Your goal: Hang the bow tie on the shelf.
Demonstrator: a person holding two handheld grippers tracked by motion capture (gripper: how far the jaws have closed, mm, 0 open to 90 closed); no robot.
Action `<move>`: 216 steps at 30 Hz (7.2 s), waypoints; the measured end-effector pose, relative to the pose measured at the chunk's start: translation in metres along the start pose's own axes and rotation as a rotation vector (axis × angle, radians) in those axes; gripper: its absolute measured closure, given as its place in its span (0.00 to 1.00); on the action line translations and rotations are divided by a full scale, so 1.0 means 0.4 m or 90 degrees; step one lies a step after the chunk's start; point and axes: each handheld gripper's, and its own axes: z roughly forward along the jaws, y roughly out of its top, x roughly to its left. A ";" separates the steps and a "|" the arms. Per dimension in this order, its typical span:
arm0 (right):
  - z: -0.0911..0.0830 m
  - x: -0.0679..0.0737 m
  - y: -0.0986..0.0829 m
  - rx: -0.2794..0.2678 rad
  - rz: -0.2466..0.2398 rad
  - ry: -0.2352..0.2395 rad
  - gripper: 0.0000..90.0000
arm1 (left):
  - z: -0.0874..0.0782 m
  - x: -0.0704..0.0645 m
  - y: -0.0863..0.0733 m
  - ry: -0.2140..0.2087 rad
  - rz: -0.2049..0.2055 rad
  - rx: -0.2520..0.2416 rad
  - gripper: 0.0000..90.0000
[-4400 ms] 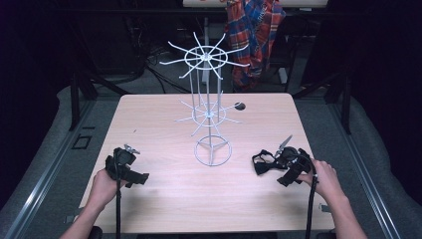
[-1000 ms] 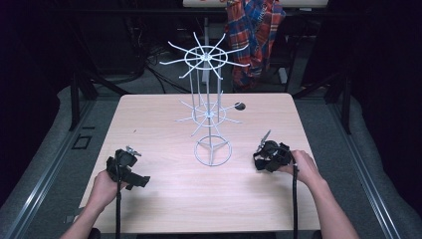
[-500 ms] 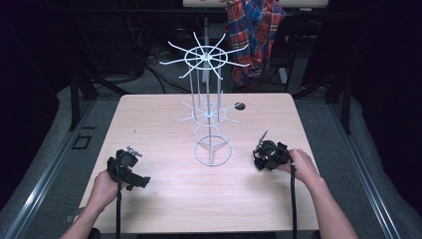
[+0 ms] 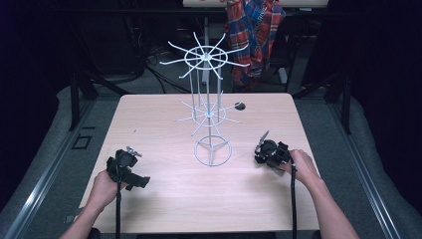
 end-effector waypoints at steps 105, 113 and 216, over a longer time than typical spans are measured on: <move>-0.269 -0.062 0.070 -0.319 0.171 0.003 0.82 | -0.002 -0.009 0.007 -0.007 0.013 -0.004 0.00; -0.272 -0.076 0.088 -0.337 0.178 0.000 0.82 | -0.002 -0.009 0.007 -0.007 0.014 -0.004 0.00; -0.236 -0.020 0.178 -0.417 0.086 0.055 0.82 | -0.002 -0.007 0.007 -0.004 0.014 -0.002 0.01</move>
